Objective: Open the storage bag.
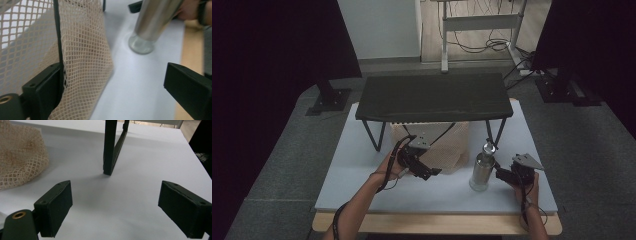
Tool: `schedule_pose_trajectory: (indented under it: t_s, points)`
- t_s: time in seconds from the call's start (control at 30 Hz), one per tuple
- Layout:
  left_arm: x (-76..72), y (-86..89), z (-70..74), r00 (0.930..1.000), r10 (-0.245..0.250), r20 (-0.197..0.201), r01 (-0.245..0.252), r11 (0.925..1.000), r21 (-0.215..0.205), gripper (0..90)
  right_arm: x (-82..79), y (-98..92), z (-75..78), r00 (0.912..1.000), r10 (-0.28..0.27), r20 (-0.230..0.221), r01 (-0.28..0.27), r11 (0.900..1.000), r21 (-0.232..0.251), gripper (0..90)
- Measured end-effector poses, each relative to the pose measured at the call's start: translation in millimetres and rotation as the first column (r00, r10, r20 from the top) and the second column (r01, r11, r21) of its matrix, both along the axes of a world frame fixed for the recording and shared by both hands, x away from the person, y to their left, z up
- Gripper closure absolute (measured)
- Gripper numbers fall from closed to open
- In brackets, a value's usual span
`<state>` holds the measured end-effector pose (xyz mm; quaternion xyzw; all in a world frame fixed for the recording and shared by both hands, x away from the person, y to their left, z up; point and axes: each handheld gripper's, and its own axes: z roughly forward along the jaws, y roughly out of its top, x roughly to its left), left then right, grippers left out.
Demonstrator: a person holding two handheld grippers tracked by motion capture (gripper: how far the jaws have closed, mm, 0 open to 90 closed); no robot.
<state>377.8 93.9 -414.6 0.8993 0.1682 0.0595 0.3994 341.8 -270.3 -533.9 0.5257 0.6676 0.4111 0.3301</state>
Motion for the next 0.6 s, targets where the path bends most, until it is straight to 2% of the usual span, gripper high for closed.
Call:
schedule_pose_trajectory:
  t_s: [0.17, 0.23, 0.37, 0.47, 0.6]
  points:
    - [-3.5, -0.1, 6.5, 0.9997, -0.023, -0.006, 0.023, 0.9996, 0.013, 6.9, 0.0, 0.0, 0.0, 1.0000, -0.001, 0.000, 0.001, 1.000, 0.001, 11.4]
    - [-3.6, -0.3, 9.8, 0.9990, -0.038, -0.023, 0.038, 0.9993, 0.006, 6.5, 0.1, 0.2, 0.0, 1.0000, -0.002, 0.000, 0.002, 1.000, 0.000, 11.3]
    - [-3.0, -3.2, 15.2, 0.9974, -0.058, -0.044, 0.059, 0.9976, 0.035, 6.6, 0.4, 0.0, 0.0, 1.0000, -0.002, -0.004, 0.002, 1.000, 0.001, 11.3]
    - [-2.4, -5.1, 15.5, 0.9972, -0.057, -0.049, 0.059, 0.9967, 0.055, 6.6, 1.4, -0.1, -0.2, 0.9999, -0.001, -0.012, 0.001, 1.000, 0.002, 11.3]
    - [-0.1, -5.5, 15.4, 0.9961, -0.055, -0.069, 0.059, 0.9967, 0.056, 6.7, 1.9, -0.4, -0.1, 0.9998, 0.000, -0.020, 0.000, 1.000, 0.005, 11.1]
